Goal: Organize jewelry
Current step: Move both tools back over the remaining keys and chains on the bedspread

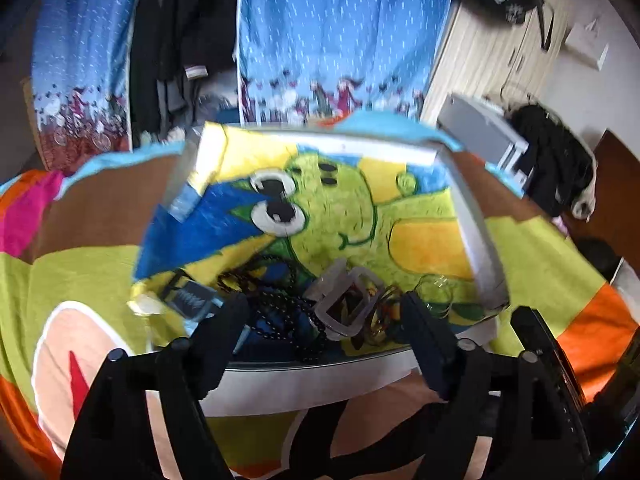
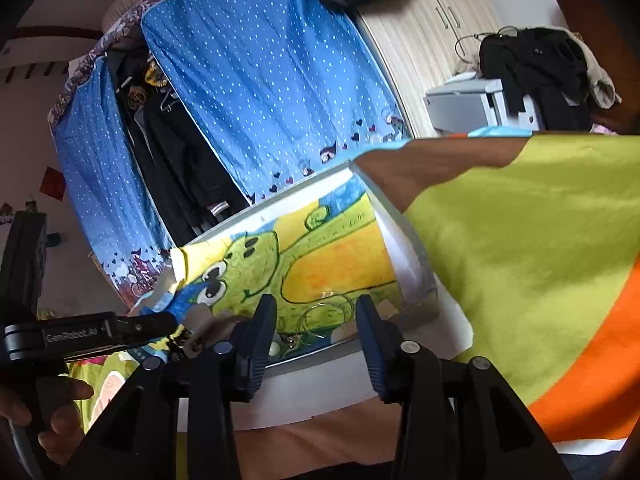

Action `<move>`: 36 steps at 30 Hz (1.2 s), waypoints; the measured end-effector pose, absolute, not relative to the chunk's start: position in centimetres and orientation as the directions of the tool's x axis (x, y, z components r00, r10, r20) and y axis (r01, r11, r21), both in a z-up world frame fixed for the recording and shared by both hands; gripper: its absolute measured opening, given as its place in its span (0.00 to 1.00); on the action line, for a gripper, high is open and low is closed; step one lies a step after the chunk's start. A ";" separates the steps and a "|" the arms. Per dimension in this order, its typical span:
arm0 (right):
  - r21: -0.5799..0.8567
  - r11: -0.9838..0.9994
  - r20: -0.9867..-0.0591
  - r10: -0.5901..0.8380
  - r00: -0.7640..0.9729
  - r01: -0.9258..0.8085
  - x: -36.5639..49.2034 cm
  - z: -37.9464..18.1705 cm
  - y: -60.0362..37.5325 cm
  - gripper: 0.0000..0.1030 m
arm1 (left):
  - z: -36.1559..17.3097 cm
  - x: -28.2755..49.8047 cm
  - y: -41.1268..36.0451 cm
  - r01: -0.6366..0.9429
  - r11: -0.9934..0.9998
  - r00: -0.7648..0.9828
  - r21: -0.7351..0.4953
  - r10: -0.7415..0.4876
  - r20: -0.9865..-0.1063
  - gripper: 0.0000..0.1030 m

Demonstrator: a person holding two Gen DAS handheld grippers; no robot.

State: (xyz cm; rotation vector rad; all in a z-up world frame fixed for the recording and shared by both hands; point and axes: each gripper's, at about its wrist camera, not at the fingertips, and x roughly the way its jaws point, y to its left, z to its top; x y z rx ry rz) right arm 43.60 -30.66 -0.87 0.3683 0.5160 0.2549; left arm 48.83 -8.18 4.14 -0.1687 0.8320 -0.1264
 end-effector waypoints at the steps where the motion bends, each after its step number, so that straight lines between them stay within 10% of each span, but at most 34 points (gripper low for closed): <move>1: 0.396 0.907 -0.427 0.319 0.846 -0.143 43.2 -0.5 -30.7 0.46 | 4.8 48.2 -8.1 0.045 0.980 0.682 -0.196 -0.174 -0.710 0.75; 12: 0.274 0.938 -0.287 0.289 0.913 -0.211 36.6 6.1 -29.9 0.97 | 11.1 39.9 -6.4 0.087 0.975 0.800 -0.204 -0.191 -0.569 0.91; 36: 0.097 0.970 -0.083 0.230 0.970 -0.221 18.4 9.9 -27.5 1.00 | 12.1 18.4 -1.6 0.135 0.965 0.922 -0.224 -0.205 -0.328 0.97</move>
